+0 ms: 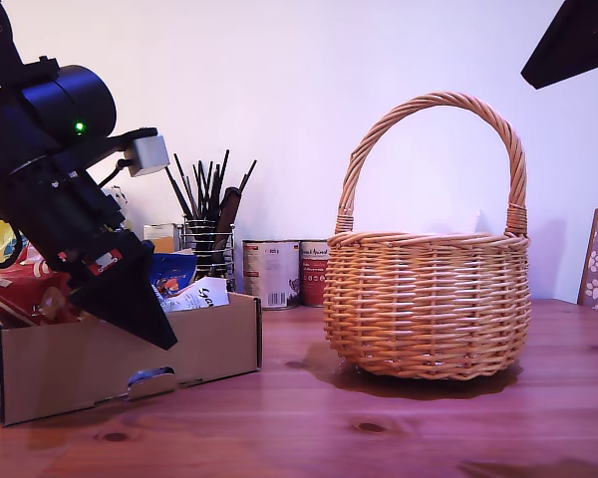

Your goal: Move the bags of Easter eggs from the cardboard box on the left into the woven basket on the right side.

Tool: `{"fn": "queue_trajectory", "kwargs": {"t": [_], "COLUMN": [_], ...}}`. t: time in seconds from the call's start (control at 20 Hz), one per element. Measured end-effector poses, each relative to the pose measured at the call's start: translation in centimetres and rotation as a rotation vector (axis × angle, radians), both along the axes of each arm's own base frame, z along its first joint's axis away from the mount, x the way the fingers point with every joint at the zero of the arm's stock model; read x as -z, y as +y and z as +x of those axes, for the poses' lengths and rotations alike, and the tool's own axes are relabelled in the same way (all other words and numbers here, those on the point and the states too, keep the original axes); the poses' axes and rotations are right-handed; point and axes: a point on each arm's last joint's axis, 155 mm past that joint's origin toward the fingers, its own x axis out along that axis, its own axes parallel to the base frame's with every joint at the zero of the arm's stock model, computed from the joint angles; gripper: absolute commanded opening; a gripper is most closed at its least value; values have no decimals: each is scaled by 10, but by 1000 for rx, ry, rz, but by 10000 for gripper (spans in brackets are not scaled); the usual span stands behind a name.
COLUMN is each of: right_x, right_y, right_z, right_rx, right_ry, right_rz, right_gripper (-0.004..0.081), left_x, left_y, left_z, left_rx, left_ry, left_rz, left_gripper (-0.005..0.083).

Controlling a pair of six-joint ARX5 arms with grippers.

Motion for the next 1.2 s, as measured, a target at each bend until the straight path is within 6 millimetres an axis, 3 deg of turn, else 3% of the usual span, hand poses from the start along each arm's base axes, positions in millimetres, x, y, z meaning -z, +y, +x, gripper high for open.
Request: {"fn": "queue_trajectory", "kwargs": {"t": [0.1, 0.15, 0.25, 0.5, 0.6, 0.65, 0.8, 0.9, 1.0, 1.1, 1.2], "right_x": [-2, -2, -3, -14, -16, -16, -19, -22, -23, -21, -19], "right_y": [-2, -3, -3, 0, 1, 1, 2, 3, 4, 4, 4], "right_z": [4, 5, 7, 13, 14, 14, 16, 17, 19, 20, 20], "right_rx": [16, 24, 27, 26, 27, 27, 27, 26, 27, 27, 27], "right_ry": [-13, -17, -25, -71, -79, -79, -91, -104, -108, -100, -94], "right_rz": [-1, -5, -2, 26, 30, 30, 37, 44, 47, 42, 38], "right_gripper": [-6, -6, -6, -6, -6, -6, -6, -6, -6, -6, -6], "left_x": [-7, -21, -42, -40, -63, -84, -137, -139, -121, -108, -109], "left_y": [4, 5, 2, 5, 9, 12, 39, 61, 77, 93, 113], "left_z": [-16, -19, -15, -13, -13, -12, -10, -3, 4, 11, 22], "left_rx": [-37, -54, -52, -81, -135, -163, -298, -398, -454, -508, -585], "left_ry": [73, 64, 5, 16, -21, -69, -212, -218, -170, -142, -161], "left_rz": [-11, -29, -59, -52, -82, -104, -128, -103, -63, -33, -24], "left_gripper": [534, 534, 534, 534, 534, 535, 584, 661, 773, 792, 793]}}
